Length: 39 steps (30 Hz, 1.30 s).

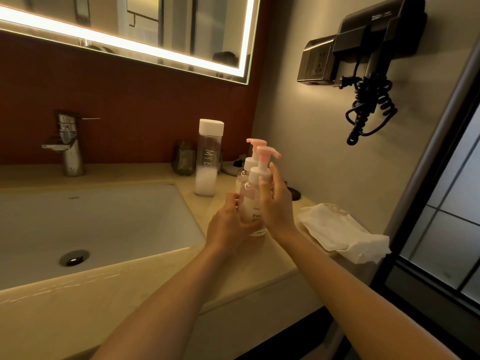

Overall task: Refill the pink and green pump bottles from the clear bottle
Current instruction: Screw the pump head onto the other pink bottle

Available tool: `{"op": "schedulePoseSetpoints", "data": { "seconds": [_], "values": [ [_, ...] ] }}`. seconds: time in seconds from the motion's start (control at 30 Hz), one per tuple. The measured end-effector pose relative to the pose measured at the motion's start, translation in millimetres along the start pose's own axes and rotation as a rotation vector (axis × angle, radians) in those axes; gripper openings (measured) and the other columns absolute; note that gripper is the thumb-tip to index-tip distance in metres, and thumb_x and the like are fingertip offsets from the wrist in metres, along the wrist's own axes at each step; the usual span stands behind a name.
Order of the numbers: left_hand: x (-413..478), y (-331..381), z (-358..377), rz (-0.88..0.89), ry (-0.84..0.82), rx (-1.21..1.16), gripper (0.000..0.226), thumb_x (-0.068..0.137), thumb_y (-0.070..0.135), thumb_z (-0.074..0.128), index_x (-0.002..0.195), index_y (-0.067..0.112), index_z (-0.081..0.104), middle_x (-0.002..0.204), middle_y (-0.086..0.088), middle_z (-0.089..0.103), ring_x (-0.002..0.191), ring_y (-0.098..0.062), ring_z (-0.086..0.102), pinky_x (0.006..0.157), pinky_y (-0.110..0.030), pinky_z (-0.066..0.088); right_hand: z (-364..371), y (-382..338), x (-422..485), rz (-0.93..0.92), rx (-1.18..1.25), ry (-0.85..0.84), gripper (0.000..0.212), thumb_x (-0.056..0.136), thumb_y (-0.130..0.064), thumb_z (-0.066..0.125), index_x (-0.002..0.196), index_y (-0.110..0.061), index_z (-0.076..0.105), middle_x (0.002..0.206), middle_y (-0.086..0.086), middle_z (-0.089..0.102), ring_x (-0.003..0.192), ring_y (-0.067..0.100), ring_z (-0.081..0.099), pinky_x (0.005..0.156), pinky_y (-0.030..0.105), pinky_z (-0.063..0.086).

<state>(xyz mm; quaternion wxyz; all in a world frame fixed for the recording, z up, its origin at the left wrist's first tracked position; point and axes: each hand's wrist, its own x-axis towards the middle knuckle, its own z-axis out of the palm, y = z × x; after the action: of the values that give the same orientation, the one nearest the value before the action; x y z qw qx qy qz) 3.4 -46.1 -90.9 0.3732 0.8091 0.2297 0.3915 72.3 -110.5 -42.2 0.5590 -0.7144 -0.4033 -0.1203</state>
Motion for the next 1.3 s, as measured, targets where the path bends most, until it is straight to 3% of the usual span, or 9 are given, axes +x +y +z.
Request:
{"op": "schedulePoseSetpoints", "data": {
  "seconds": [0.17,0.27,0.37,0.5,0.73,0.9,1.03,1.17,1.3],
  "values": [
    [0,0,0,-0.013,0.002,-0.028,0.068,0.065,0.043,0.079,0.117,0.021,0.041,0.112,0.001,0.060,0.096,-0.018,0.060,0.079,-0.043,0.054,-8,0,5,-0.067,-0.084,0.188,0.043,0.081,-0.044,0.065,0.108,-0.012,0.053,0.109,0.003,0.061,0.095,0.016,0.057,0.083,0.038,0.053],
    [-1,1,0,-0.016,0.000,-0.034,0.069,0.065,0.043,0.079,0.119,0.021,0.041,0.114,0.001,0.060,0.097,-0.017,0.060,0.080,-0.042,0.055,-8,-3,14,-0.019,-0.187,0.154,0.061,0.077,-0.055,0.061,0.119,-0.014,0.047,0.117,0.004,0.055,0.101,0.017,0.052,0.084,0.033,0.051],
    [-1,2,0,-0.011,0.002,-0.034,0.070,0.065,0.042,0.079,0.119,0.021,0.041,0.114,0.000,0.060,0.096,-0.016,0.059,0.080,-0.041,0.055,-5,-3,17,-0.008,-0.069,0.026,0.056,0.089,-0.046,0.051,0.135,-0.016,0.040,0.130,0.005,0.052,0.113,0.019,0.052,0.091,0.038,0.051],
    [0,1,0,-0.010,-0.002,-0.037,0.069,0.065,0.041,0.080,0.119,0.021,0.041,0.112,0.000,0.060,0.097,-0.018,0.060,0.080,-0.042,0.054,-3,-1,10,-0.034,-0.061,0.029,0.045,0.090,-0.040,0.052,0.127,-0.015,0.052,0.121,0.005,0.061,0.106,0.019,0.059,0.090,0.037,0.051],
    [1,-1,0,-0.020,-0.015,-0.067,0.070,0.064,0.039,0.081,0.119,0.021,0.041,0.117,0.000,0.060,0.101,-0.018,0.060,0.082,-0.043,0.054,-11,-2,24,-0.043,-0.276,0.027,0.057,0.076,-0.055,0.065,0.116,-0.015,0.055,0.117,0.004,0.061,0.102,0.019,0.055,0.089,0.038,0.051],
    [1,0,0,-0.022,-0.014,-0.071,0.069,0.064,0.040,0.081,0.119,0.020,0.042,0.116,0.002,0.058,0.105,-0.017,0.057,0.085,-0.043,0.051,-16,8,19,-0.064,-0.178,0.025,0.055,0.087,-0.055,0.046,0.127,-0.017,0.049,0.117,0.004,0.062,0.101,0.019,0.060,0.084,0.041,0.054],
    [3,-2,0,-0.028,-0.003,-0.041,0.073,0.067,0.037,0.079,0.126,0.023,0.039,0.128,0.002,0.049,0.115,-0.017,0.049,0.091,-0.039,0.047,-48,37,19,-0.021,-0.302,0.108,0.038,0.092,-0.040,0.049,0.117,-0.012,0.054,0.107,0.007,0.063,0.097,0.023,0.059,0.081,0.037,0.051],
    [11,4,3,-0.106,-0.067,-0.048,0.072,0.071,0.032,0.077,0.128,0.021,0.036,0.131,-0.001,0.050,0.117,-0.022,0.051,0.093,-0.041,0.047,-89,74,16,0.161,-0.811,-0.166,0.037,0.088,-0.041,0.056,0.114,-0.014,0.057,0.115,0.006,0.061,0.105,0.024,0.054,0.087,0.035,0.043],
    [31,12,8,-0.165,-0.129,-0.042,0.068,0.072,0.026,0.077,0.125,0.015,0.037,0.128,-0.004,0.051,0.117,-0.025,0.051,0.094,-0.042,0.047,-102,91,4,0.158,-0.866,-0.281,0.039,0.087,-0.047,0.051,0.107,-0.015,0.058,0.113,0.004,0.059,0.100,0.022,0.054,0.087,0.036,0.044]
  ]
}}
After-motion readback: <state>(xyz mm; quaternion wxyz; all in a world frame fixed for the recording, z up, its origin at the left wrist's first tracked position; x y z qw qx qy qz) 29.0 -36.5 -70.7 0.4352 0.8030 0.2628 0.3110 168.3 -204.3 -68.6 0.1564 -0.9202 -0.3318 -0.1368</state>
